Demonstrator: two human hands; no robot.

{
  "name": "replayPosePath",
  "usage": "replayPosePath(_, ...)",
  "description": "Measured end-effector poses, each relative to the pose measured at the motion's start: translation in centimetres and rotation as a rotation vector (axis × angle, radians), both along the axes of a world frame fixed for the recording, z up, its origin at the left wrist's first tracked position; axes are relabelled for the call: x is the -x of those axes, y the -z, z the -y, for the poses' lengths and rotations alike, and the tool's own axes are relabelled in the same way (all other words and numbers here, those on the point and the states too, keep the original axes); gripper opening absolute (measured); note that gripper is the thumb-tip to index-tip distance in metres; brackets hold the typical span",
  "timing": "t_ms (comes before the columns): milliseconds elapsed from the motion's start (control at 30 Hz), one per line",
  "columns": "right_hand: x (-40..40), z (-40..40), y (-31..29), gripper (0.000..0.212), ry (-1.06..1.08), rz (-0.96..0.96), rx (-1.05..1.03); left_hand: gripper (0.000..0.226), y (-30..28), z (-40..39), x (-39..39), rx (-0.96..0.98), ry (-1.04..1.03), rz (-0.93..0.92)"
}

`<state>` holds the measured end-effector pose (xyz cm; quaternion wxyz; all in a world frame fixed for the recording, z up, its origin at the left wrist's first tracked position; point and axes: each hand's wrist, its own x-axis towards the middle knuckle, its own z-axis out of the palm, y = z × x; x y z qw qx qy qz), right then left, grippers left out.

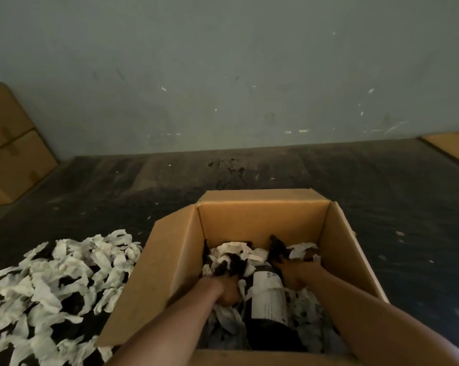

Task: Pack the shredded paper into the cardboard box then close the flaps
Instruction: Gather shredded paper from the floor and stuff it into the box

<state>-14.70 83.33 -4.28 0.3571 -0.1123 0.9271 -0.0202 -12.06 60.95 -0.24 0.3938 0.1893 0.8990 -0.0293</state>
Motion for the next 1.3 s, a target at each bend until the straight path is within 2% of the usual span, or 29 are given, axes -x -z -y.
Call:
replayPosePath(67, -0.2, -0.1, -0.9, 0.079, -0.009, -0.01, 0.004, 0.064, 0.3, 0.2, 0.0, 0.013, 0.053, -0.009)
replayPosePath(133, -0.1, 0.0, -3.8, 0.07, 0.023, 0.026, 0.033, 0.054, -1.0, 0.0, -0.2, -0.045, 0.014, -0.022)
replayPosePath(267, 0.2, -0.6, -9.6, 0.05, 0.123, -0.112, 0.143, 0.041, -4.8, 0.5, -0.3, -0.135, -0.051, -0.092)
replayPosePath(333, -1.1, -0.7, -10.8, 0.042, 0.085, -0.07, 0.048, 0.038, -5.9, 0.7, -1.1, -0.085, -0.067, -0.158)
replayPosePath(400, -3.6, -0.3, -10.6, 0.043, -0.022, 0.039, -0.096, 0.04, -5.5, 0.9, -2.4, -0.001, -0.028, -0.076)
replayPosePath(467, -6.1, 0.2, -9.4, 0.049, -0.1, 0.17, -0.222, 0.039, -3.8, 0.9, -4.0, 0.102, 0.031, 0.142)
replayPosePath(533, -7.0, 0.5, -8.5, 0.05, -0.096, 0.219, -0.24, 0.045, -2.9, 0.9, -5.3, 0.14, 0.068, 0.261)
replayPosePath(633, -6.8, 0.4, -10.6, 0.048, 0.029, 0.207, -0.067, 0.043, -4.5, 0.4, -5.9, 0.076, 0.088, 0.252)
replayPosePath(700, -6.8, 0.2, -12.6, 0.045, 0.087, 0.166, -0.022, 0.04, -6.2, 0.1, -5.9, 0.036, 0.041, 0.2)
replayPosePath(767, -7.3, -0.1, -13.3, 0.04, 0.101, 0.153, -0.042, 0.04, -6.8, 0.3, -5.9, 0.025, 0.006, 0.138)
replayPosePath(833, -8.8, 0.0, -13.1, 0.038, 0.107, 0.227, -0.084, 0.04, -6.9, 0.6, -6.4, 0.044, -0.007, 0.091)
replayPosePath(900, -10.7, 0.3, -12.1, 0.038, 0.047, 0.3, -0.169, 0.04, -6.5, 0.7, -7.2, 0.047, -0.02, 0.138)
replayPosePath(1000, -12.8, 1.4, -11.9, 0.039, -0.02, 0.181, -0.249, 0.044, -5.8, 0.7, -8.2, 0.007, -0.105, 0.262)
replayPosePath(1100, -12.6, 1.8, -13.1, 0.041, -0.014, 0.229, -0.217, 0.048, -6.1, 0.5, -8.1, -0.01, -0.159, 0.264)
replayPosePath(1200, -11.1, 1.4, -14.5, 0.038, 0.107, 0.108, -0.07, 0.041, -7.9, 0.4, -7.4, -0.043, -0.117, 0.177)
replayPosePath(1300, -10.0, 1.9, -16.4, 0.038, 0.127, -0.054, 0.057, 0.036, -10.8, 0.8, -6.9, -0.151, -0.143, -0.021)
